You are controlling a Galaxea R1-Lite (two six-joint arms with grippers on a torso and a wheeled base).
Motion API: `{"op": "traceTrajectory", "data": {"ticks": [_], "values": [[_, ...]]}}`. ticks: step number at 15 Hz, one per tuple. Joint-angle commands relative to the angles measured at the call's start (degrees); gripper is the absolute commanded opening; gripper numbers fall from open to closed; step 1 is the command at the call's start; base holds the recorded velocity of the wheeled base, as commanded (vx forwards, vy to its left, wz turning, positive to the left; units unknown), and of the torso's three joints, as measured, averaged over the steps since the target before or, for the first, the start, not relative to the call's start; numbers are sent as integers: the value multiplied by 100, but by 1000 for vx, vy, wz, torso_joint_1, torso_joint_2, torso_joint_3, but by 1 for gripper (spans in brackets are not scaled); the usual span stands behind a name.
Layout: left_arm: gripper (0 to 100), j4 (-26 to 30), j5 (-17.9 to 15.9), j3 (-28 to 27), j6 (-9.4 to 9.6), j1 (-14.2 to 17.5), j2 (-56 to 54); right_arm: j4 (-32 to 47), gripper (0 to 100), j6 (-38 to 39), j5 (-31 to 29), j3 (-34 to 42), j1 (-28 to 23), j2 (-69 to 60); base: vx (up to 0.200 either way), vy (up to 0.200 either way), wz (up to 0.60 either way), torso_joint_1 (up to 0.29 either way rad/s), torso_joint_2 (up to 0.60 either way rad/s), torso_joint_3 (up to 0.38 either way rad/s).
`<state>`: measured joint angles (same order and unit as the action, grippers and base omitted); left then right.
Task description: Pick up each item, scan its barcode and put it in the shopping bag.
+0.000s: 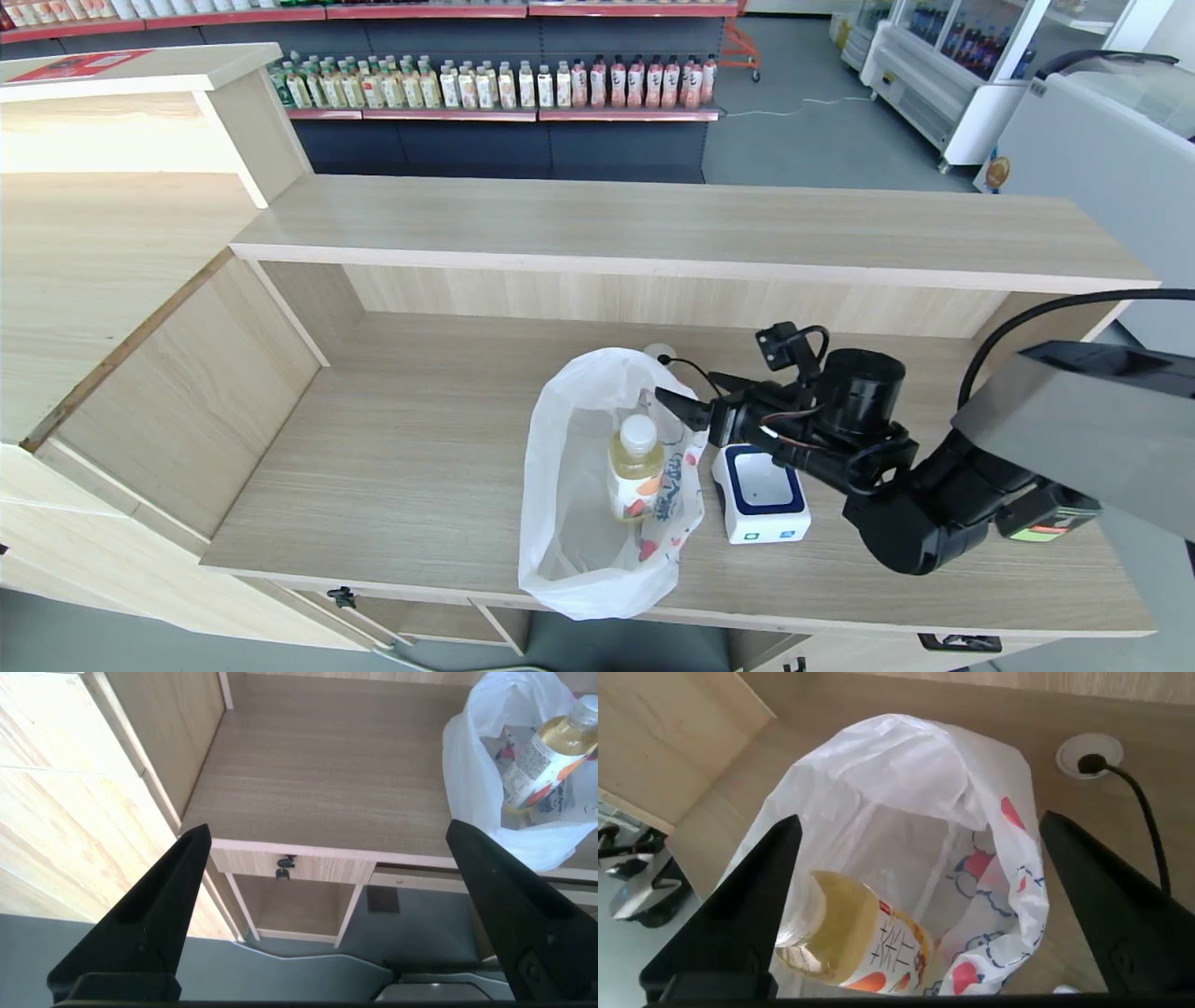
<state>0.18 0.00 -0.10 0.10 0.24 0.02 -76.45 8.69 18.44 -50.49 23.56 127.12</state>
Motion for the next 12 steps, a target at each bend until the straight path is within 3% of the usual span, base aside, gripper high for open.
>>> {"op": "traceTrajectory", "data": {"ticks": [1, 3, 5, 6, 8, 9, 12], "values": [[100, -1, 0, 1, -1, 2, -2, -19, 100, -456, 10, 356, -432, -469, 0, 0, 0, 0, 0, 0], [100, -1, 0, 1, -1, 2, -2, 183, 100, -482, 10, 699, -722, -1005, 0, 0, 0, 0, 0, 0], [100, -1, 0, 1, -1, 2, -2, 1738, 100, -922, -25, 1050, -1609, -2280, 0, 0, 0, 0, 0, 0], [100, -1, 0, 1, -1, 2, -2, 3145, 100, -1326, -218, 1182, -2207, -3176, 0, 0, 0, 0, 0, 0], [100, -1, 0, 1, -1, 2, -2, 5412, 100, -1353, -684, 1165, -2831, -4565, 0, 0, 0, 0, 0, 0], [100, -1, -9, 1, -1, 2, -2, 6089, 100, -1370, -693, 1156, -3121, -4960, 0, 0, 0, 0, 0, 0], [100, -1, -9, 1, -1, 2, -2, 6669, 100, -1405, -711, 1578, -3640, -5769, 0, 0, 0, 0, 0, 0]]}}
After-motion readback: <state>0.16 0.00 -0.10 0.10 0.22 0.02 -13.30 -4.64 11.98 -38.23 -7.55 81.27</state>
